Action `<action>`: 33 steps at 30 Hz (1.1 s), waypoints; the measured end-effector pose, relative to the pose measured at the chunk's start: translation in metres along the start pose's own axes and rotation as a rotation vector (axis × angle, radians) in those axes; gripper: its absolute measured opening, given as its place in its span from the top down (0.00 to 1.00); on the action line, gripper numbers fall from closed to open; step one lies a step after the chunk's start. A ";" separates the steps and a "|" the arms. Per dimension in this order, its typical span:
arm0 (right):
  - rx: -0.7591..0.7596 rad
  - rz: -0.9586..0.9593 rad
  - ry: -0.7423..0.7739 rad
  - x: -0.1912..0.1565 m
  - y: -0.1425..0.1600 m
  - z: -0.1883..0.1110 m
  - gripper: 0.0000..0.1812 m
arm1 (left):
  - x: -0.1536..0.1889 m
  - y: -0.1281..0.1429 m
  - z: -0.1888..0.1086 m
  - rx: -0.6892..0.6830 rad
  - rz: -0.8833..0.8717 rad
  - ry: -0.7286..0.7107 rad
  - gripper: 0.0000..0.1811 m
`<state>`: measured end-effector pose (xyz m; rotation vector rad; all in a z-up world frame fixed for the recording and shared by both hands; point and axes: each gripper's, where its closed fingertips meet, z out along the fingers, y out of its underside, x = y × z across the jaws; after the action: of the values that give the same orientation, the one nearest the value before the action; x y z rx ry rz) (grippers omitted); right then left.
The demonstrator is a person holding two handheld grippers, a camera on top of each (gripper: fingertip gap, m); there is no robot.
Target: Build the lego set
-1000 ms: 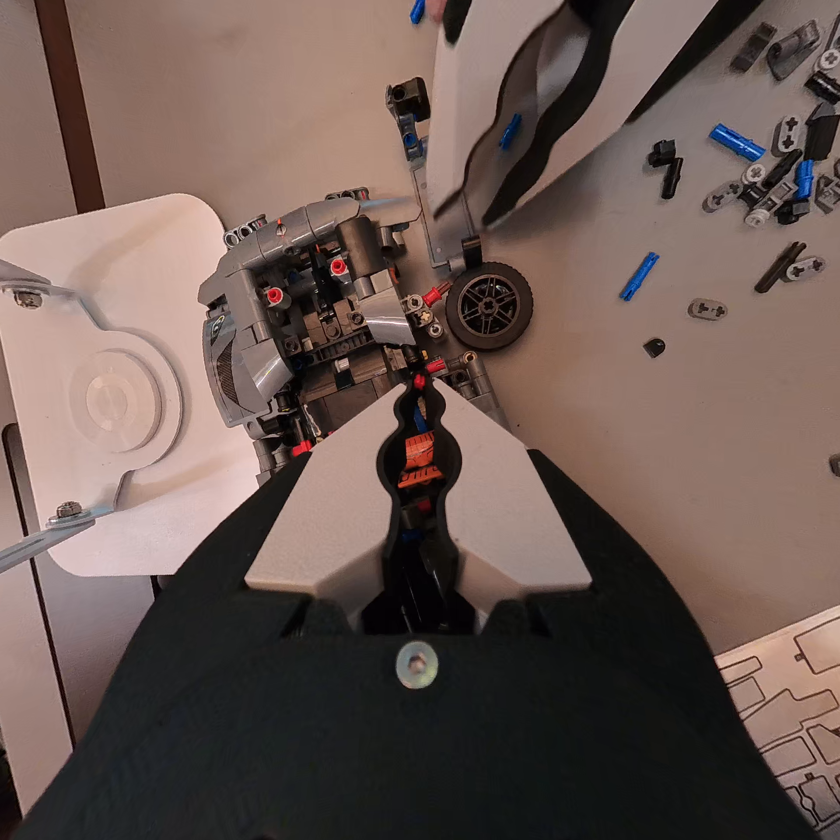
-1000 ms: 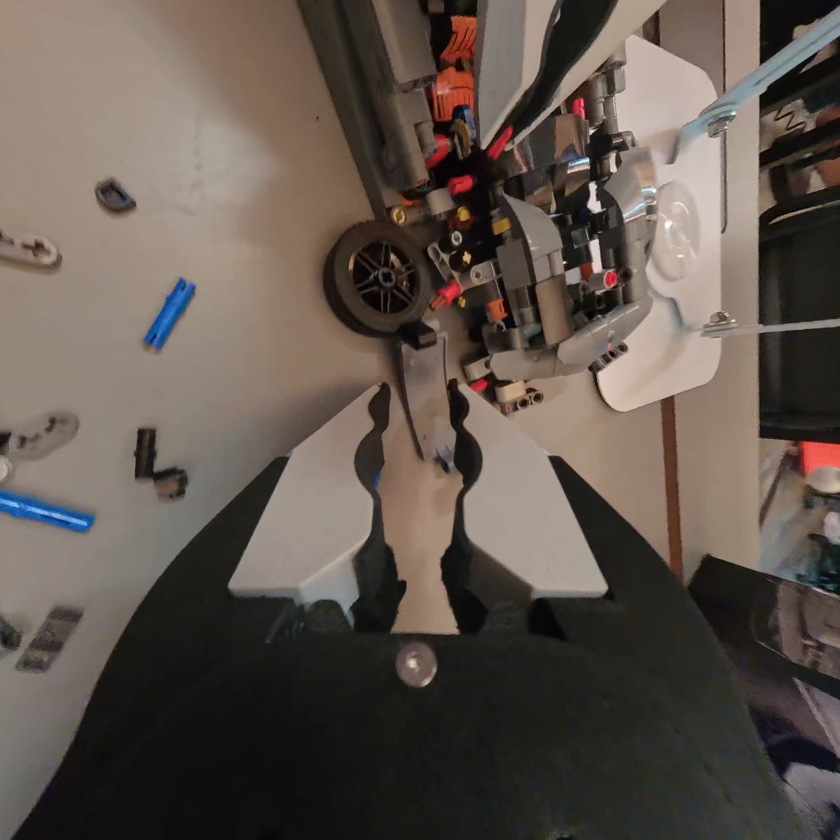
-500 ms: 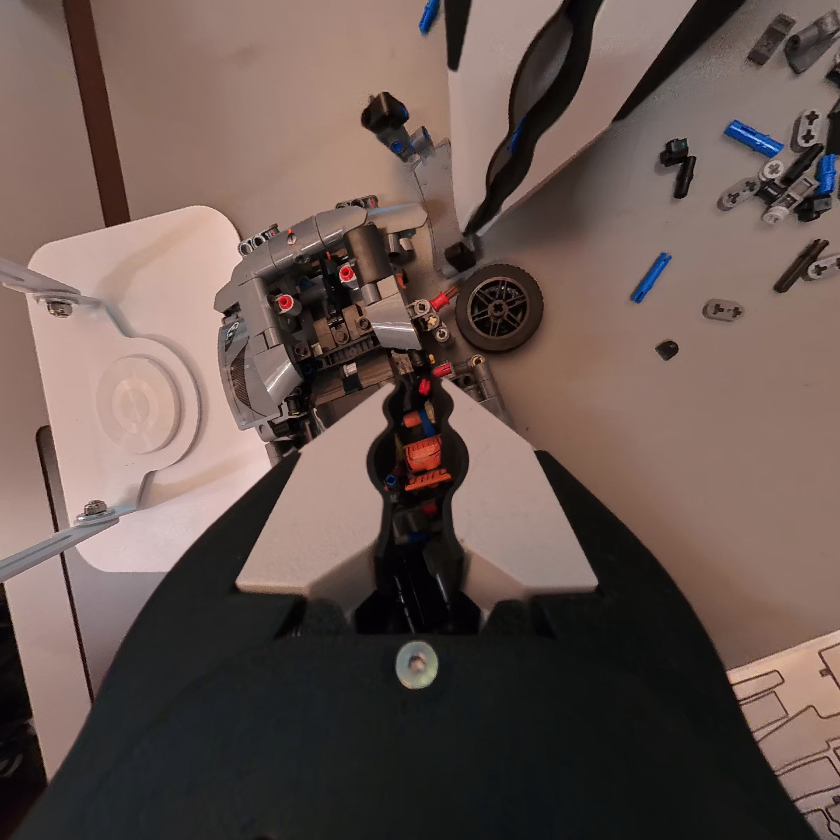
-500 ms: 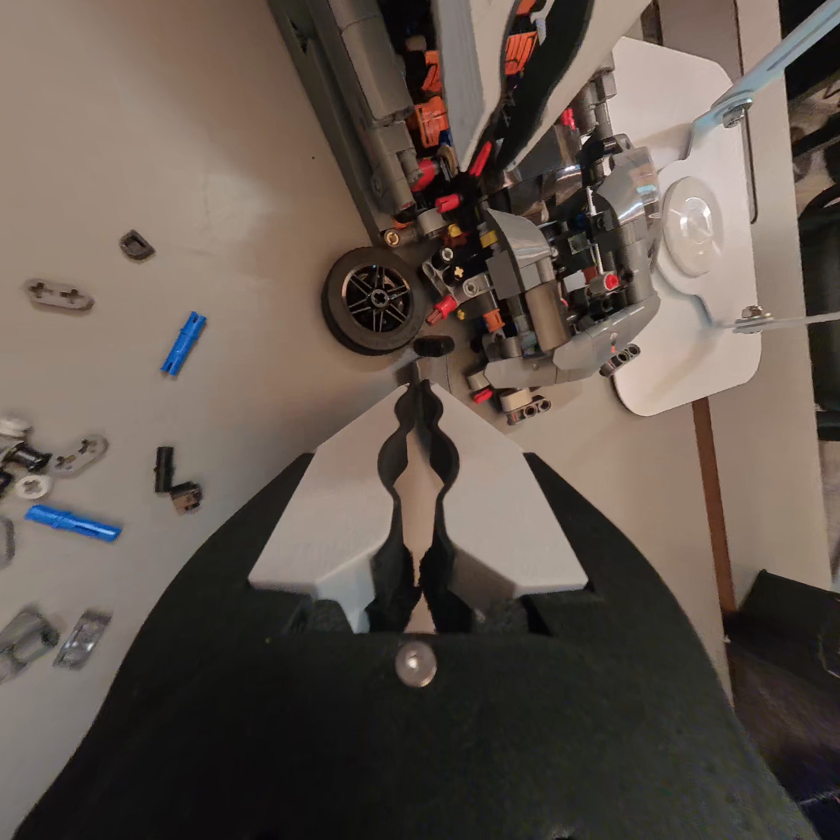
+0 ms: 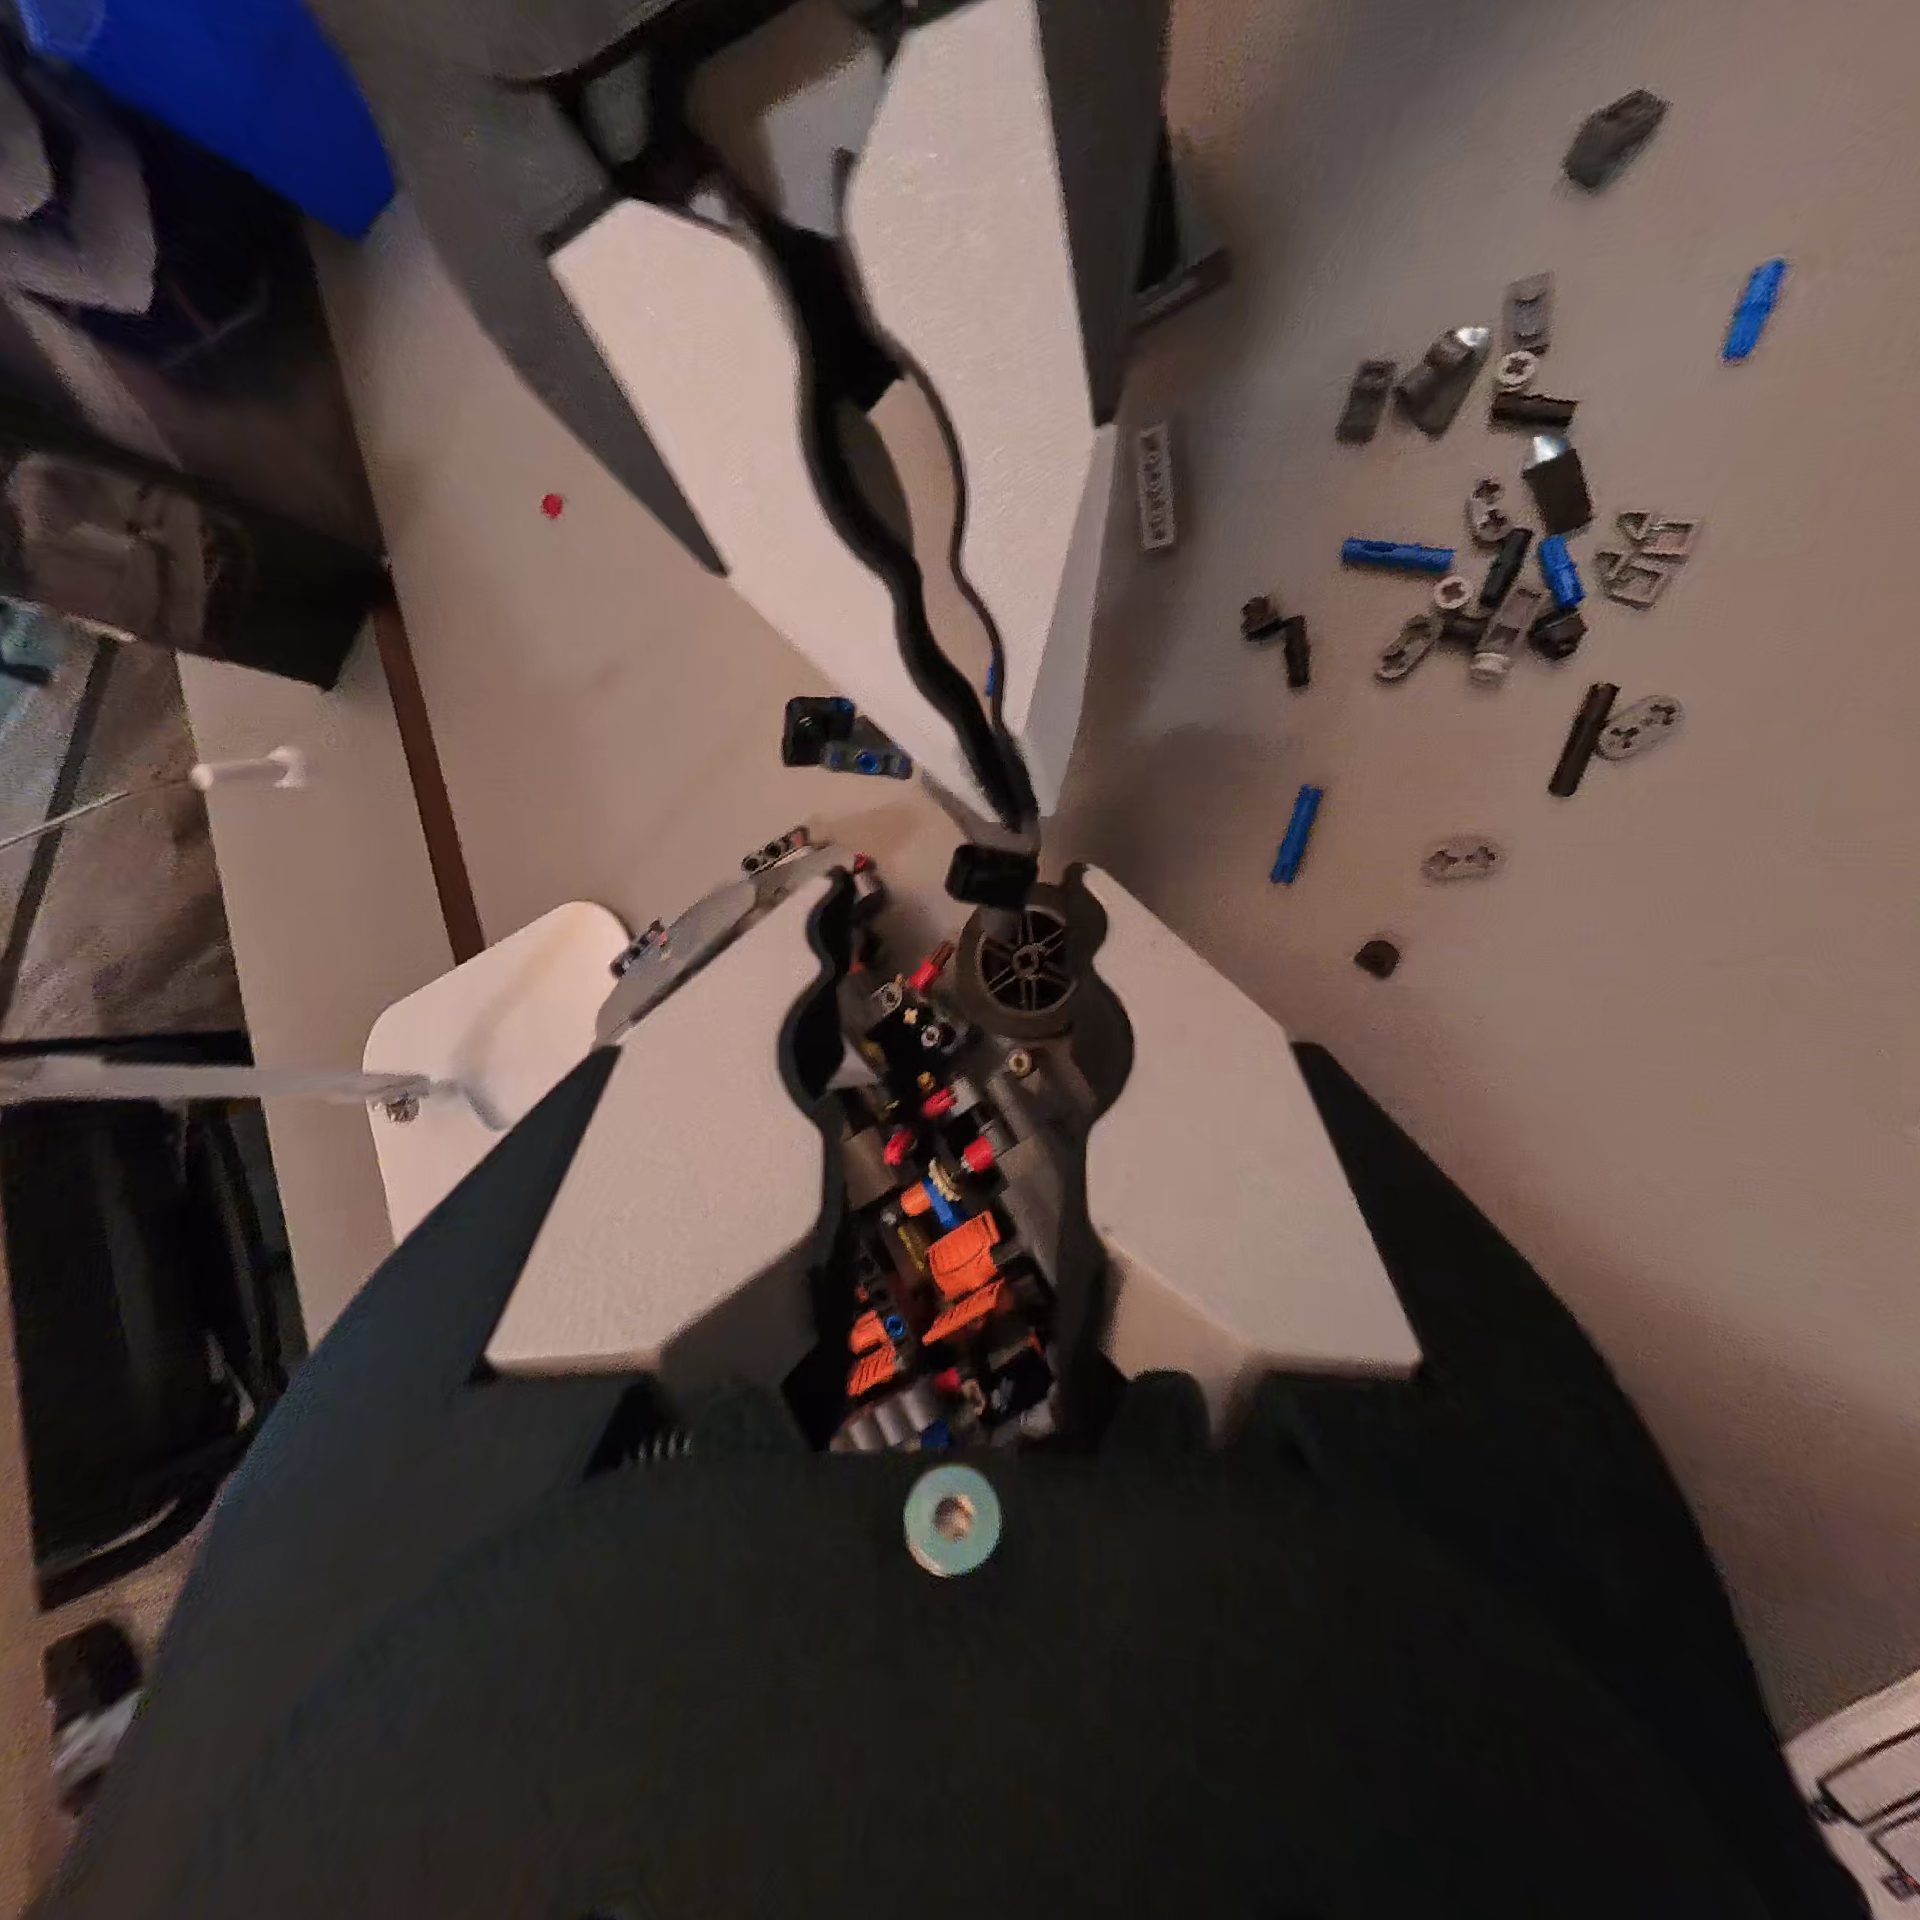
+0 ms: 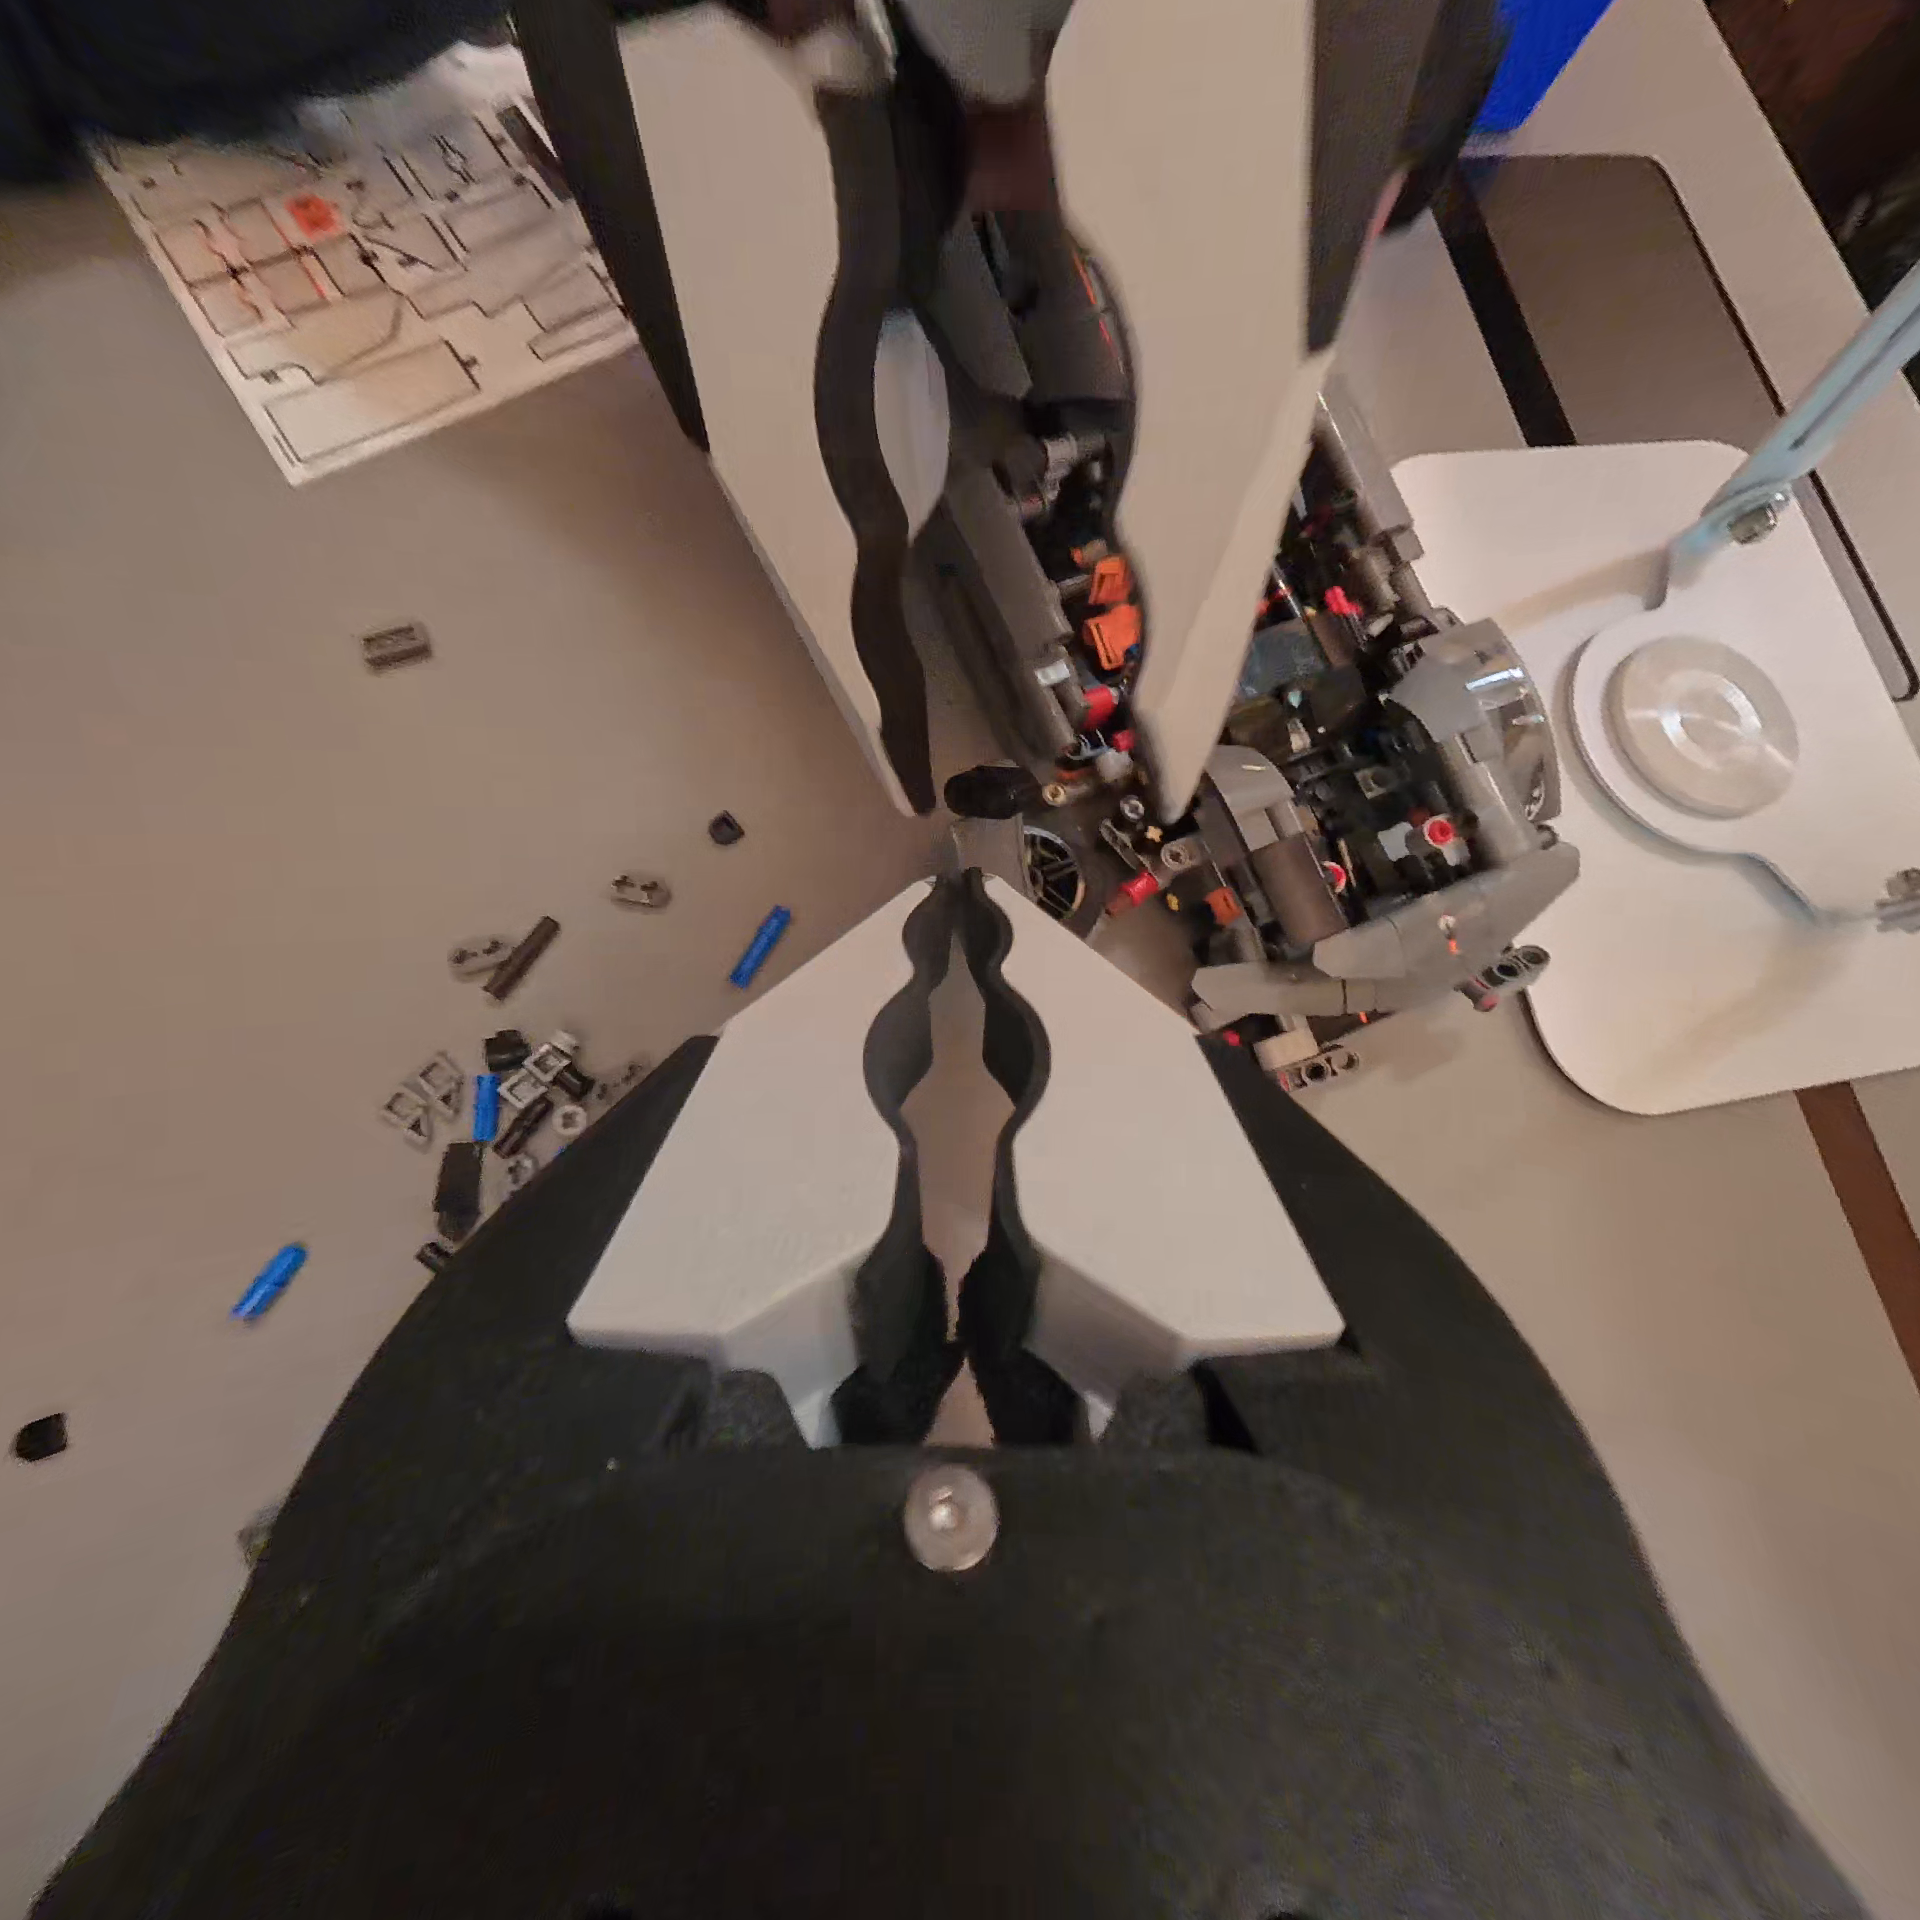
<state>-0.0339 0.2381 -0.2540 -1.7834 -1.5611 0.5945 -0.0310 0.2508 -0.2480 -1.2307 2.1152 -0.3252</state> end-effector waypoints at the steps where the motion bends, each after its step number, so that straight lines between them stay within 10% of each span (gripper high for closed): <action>1: 0.020 0.007 -0.019 -0.003 -0.004 -0.002 1.00 | 0.003 0.000 0.003 -0.005 0.008 0.012 0.84; 8: 0.099 0.045 -0.029 0.000 -0.014 -0.013 1.00 | 0.008 -0.001 0.003 0.027 -0.025 0.066 0.98; 17: 0.046 -0.409 0.585 0.043 -0.033 -0.033 0.73 | -0.022 -0.012 -0.003 0.167 -0.407 0.076 0.98; 25: -0.130 -0.601 0.855 0.065 -0.020 -0.037 0.71 | -0.042 -0.035 -0.028 0.428 -0.651 0.134 0.98; 28: -0.141 -0.641 0.976 0.073 -0.027 -0.049 0.85 | -0.041 -0.039 -0.030 0.476 -0.714 0.183 0.98; 33: -0.142 -0.552 0.860 0.072 -0.022 -0.046 0.87 | -0.044 -0.035 -0.034 0.513 -0.740 0.215 0.94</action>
<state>-0.0024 0.3011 -0.1998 -1.3098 -1.3635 -0.5052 -0.0146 0.2661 -0.1857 -1.6465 1.4972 -1.2793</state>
